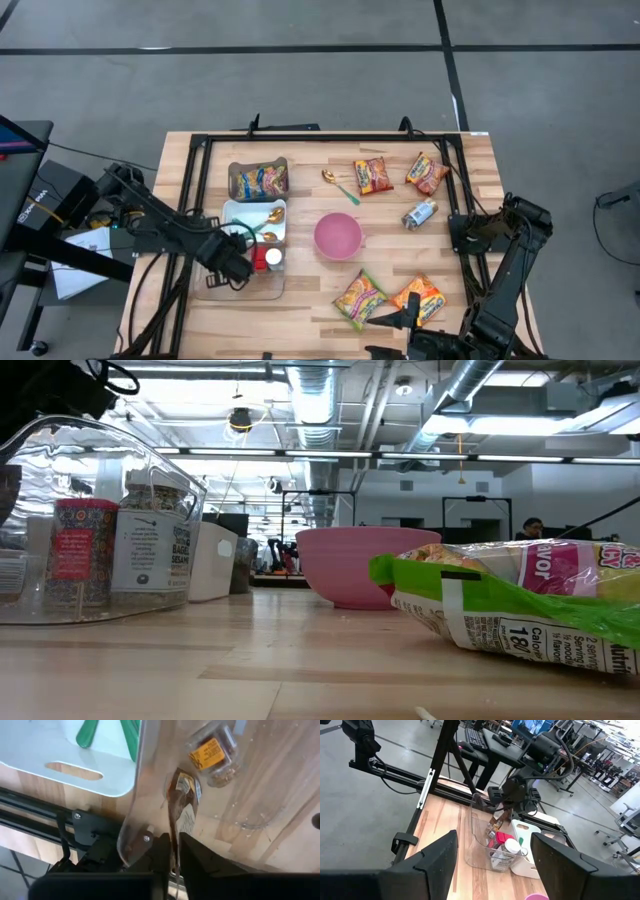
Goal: Pick & Place Food Item
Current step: Put the orange spice pack into the transparent bin, then put the green noodle pack into the black transparent bin
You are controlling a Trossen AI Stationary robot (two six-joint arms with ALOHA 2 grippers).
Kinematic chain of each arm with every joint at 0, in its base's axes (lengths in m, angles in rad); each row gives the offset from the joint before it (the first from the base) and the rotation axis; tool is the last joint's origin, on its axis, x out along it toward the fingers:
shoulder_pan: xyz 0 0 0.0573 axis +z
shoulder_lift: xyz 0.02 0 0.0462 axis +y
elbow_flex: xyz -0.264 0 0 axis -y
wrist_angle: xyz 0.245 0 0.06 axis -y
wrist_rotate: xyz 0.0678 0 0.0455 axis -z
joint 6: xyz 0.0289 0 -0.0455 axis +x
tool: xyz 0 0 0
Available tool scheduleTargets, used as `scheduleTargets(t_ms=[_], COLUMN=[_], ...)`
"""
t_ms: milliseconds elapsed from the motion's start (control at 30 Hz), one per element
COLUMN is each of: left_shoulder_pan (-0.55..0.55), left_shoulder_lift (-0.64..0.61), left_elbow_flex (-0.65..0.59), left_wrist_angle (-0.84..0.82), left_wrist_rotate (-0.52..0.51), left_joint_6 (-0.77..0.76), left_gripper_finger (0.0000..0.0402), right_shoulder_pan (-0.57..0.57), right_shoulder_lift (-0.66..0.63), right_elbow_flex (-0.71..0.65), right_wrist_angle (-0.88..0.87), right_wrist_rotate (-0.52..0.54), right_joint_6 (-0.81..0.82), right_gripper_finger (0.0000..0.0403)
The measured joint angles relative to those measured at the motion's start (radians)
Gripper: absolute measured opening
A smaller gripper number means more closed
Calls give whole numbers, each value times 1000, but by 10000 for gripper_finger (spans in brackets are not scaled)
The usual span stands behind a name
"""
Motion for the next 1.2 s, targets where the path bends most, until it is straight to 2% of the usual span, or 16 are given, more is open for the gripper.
scheduleTargets(t_ms=[467,600,800,967,1200], left_shoulder_pan=[11,11,11,11,11], left_shoulder_lift=[-114,-161,-242,-324,-426], left_elbow_flex=[0,0,0,0,0], left_wrist_angle=[-10,-9,43,190,632], left_wrist_rotate=[-38,-39,-46,-46,-46], left_joint_6=[0,0,0,75,395], left_gripper_finger=[173,190,194,188,174], right_shoulder_pan=[0,0,0,-2,-7], right_shoulder_lift=[0,0,0,0,-1], right_elbow_flex=[0,0,0,0,0], right_wrist_angle=[-1,-2,-18,-38,-103], right_wrist_rotate=[0,1,2,5,8], right_joint_6=[0,0,0,8,55], right_gripper_finger=[244,244,244,244,244])
